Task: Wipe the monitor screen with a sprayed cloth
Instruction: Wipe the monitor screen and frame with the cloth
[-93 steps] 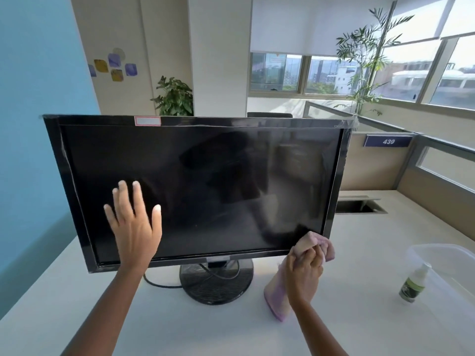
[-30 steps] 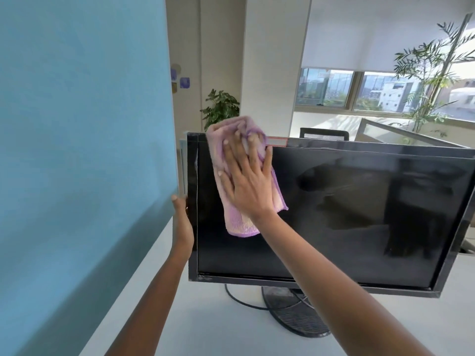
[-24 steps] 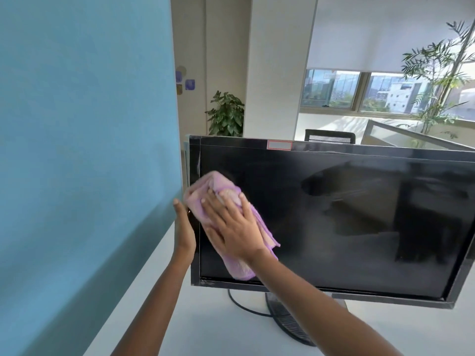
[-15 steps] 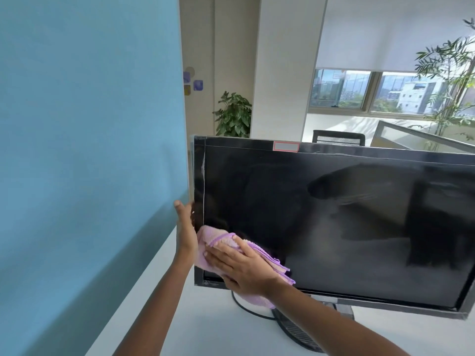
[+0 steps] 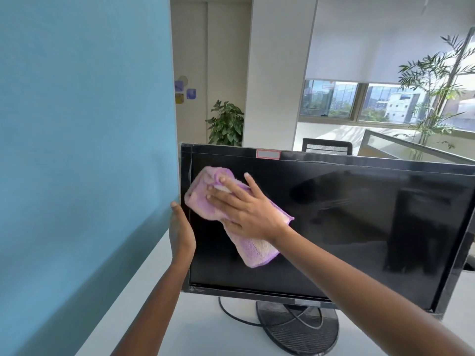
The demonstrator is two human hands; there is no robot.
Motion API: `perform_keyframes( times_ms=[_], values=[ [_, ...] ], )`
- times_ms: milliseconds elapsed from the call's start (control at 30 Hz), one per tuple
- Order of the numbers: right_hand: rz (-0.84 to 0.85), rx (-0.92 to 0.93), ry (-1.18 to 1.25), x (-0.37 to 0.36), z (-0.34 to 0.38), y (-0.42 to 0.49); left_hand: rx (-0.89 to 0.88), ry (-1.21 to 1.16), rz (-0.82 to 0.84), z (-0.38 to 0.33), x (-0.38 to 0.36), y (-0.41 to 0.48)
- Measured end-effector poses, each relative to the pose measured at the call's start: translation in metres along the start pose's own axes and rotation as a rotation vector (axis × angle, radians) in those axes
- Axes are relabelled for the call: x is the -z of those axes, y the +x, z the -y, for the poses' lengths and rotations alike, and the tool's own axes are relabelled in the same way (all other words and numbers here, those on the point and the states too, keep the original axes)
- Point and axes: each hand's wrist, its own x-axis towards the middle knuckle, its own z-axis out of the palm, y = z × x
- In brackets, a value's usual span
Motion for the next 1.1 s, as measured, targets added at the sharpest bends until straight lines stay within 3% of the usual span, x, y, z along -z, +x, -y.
perform_keyframes(
  times_ms=[100,433,533,633,800,900,1100],
  values=[
    [-0.018,-0.151,-0.008,0.003,-0.015,-0.004,-0.034,0.061,-0.037,-0.002,-0.005,-0.002],
    [-0.087,-0.551,-0.104,0.016,-0.08,-0.116,-0.568,0.346,-0.021,-0.052,-0.022,0.001],
    [-0.08,-0.818,-0.098,0.024,-0.086,-0.146,-0.62,0.371,-0.011,-0.065,-0.022,0.014],
    [-0.094,-1.164,0.075,0.031,-0.086,-0.156,-0.641,0.401,0.02,-0.071,-0.02,0.025],
    [-0.199,-1.446,0.216,0.028,-0.06,-0.11,-0.594,0.268,0.023,-0.075,-0.02,0.031],
    [-0.134,-1.473,0.248,0.022,-0.031,-0.064,-0.582,0.228,0.022,-0.076,-0.018,0.031],
    [-0.033,-1.127,0.304,0.007,0.039,0.015,-0.573,0.202,0.02,-0.079,-0.019,0.03]
  ],
)
